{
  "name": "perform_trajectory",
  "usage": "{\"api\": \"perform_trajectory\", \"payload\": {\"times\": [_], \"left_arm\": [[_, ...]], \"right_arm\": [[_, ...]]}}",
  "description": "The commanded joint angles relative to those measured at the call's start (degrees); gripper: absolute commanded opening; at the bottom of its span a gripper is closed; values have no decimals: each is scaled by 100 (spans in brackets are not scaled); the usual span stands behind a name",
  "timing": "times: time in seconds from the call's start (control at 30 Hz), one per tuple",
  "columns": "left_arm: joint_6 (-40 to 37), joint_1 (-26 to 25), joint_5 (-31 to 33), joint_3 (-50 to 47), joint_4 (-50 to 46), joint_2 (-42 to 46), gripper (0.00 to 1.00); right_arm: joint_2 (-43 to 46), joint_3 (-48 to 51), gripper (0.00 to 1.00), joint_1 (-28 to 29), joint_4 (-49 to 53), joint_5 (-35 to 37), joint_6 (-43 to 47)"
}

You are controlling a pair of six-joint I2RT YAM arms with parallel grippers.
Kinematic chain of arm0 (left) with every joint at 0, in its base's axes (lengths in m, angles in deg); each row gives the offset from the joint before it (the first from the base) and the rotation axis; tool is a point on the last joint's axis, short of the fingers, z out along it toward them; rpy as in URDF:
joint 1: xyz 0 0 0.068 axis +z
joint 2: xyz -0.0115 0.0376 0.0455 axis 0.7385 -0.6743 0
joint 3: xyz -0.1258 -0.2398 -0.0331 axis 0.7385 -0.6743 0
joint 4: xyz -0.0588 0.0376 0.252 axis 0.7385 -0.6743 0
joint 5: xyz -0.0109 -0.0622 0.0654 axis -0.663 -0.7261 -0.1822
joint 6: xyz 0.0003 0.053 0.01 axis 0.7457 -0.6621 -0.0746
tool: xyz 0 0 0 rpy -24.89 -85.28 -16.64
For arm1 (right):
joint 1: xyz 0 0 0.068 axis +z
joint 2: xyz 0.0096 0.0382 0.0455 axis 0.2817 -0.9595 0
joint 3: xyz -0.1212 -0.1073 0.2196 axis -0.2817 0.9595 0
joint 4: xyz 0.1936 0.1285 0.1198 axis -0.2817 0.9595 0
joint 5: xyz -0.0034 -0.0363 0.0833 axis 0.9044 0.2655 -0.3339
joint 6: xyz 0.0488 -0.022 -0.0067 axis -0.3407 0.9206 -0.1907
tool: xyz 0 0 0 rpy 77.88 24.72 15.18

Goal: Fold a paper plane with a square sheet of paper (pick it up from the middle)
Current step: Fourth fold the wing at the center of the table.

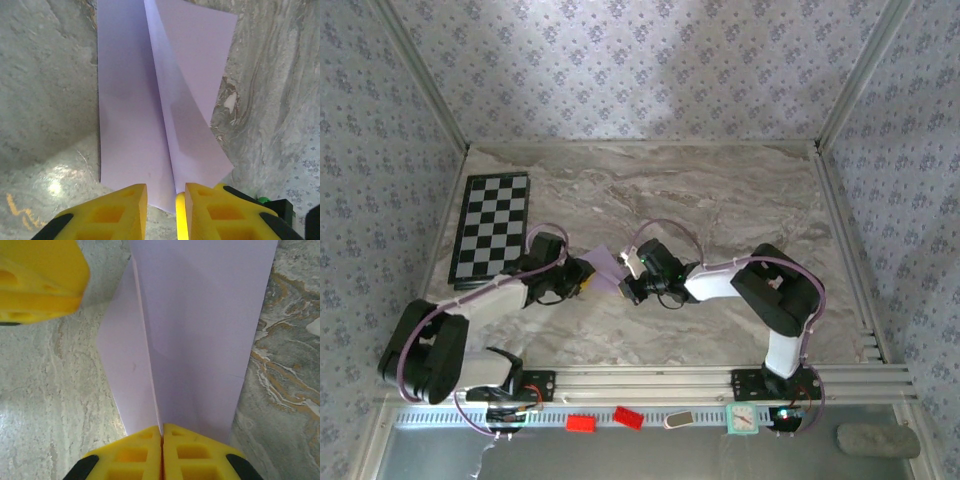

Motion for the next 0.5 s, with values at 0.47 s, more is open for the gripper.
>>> {"api": "perform_trajectory", "payload": {"times": [0.47], "left_arm": [[-391,-146,-302,336,559,-829,35]], "right_arm": [[-376,-92,10,-432,-194,-1133,-872]]}}
